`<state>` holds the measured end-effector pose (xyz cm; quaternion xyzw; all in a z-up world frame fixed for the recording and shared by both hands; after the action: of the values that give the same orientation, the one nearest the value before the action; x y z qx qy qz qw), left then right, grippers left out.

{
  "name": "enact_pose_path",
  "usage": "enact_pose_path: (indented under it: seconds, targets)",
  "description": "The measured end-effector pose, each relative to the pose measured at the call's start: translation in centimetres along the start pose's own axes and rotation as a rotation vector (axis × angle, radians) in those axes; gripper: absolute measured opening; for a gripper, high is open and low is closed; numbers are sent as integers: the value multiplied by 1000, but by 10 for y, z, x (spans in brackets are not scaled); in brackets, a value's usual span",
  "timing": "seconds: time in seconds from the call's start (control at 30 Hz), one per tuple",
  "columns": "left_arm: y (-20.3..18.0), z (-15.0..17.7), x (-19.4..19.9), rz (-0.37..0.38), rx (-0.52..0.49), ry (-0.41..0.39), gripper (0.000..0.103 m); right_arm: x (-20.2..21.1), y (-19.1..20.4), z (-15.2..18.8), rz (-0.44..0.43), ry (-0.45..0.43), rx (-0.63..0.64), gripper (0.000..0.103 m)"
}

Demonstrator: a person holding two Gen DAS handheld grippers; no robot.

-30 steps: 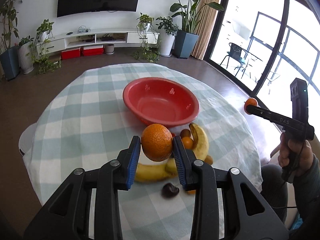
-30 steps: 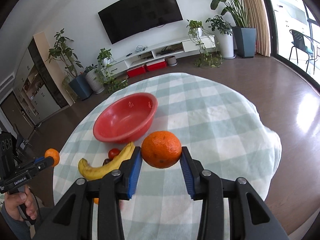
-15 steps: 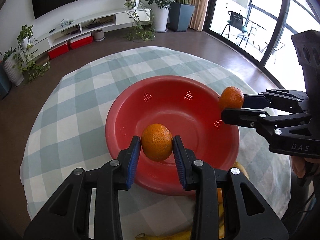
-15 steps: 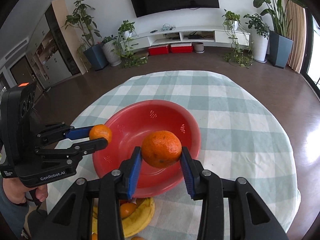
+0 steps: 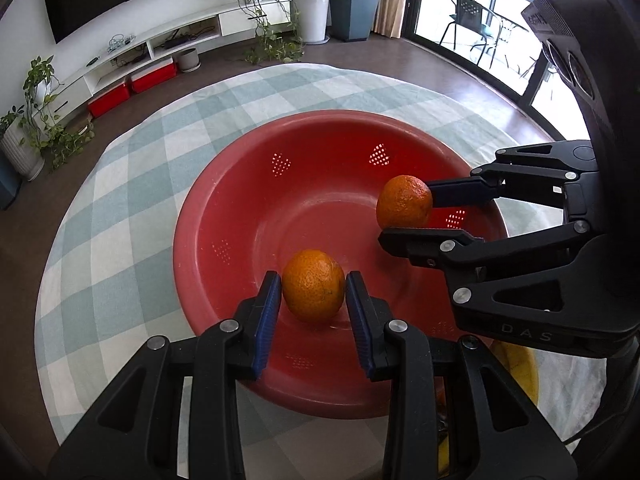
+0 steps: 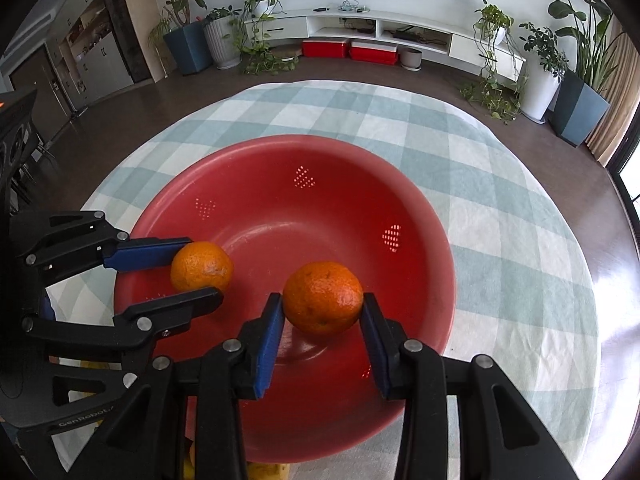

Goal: Organize fruits
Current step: 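Carry both held fruits into the red bowl and open both tools, then grasp the dark cherry with the left tool while the right tool grasps a tomato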

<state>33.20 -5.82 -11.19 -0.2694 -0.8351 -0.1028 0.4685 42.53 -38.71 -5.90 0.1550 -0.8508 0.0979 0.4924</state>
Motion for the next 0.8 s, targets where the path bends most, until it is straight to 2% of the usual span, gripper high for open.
enact_pose_path:
  seconds: [0.37, 0.53, 0.6, 0.73, 0.8]
  targets:
    - [1, 3, 7, -1, -6, -16, 32, -5, 6, -2, 28, 10, 22, 42]
    - [5, 5, 23, -11, 18, -50, 32, -1, 5, -2, 33, 3, 20, 48]
    - [5, 7, 35, -15, 26, -72, 37, 3, 3, -3, 32, -5, 5, 53]
    - [2, 21, 68, -20, 42, -129, 55, 22, 0, -1, 29, -36, -11, 55]
    - [0, 33, 89, -11, 67, -171, 66, 40, -3, 3, 19, -72, -30, 65]
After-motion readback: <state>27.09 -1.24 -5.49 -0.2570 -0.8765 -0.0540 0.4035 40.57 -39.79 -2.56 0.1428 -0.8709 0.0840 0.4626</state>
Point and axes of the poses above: each gripper's, at about its wrist camera, not at the fingertips, and x roughly against the way its jaws point, y to its left, z to its underside, the point moved 5 cm from there along -x, roughly the way its jaws point, and after that the axes turned 5 degrees about z, right-handed, at the moved point
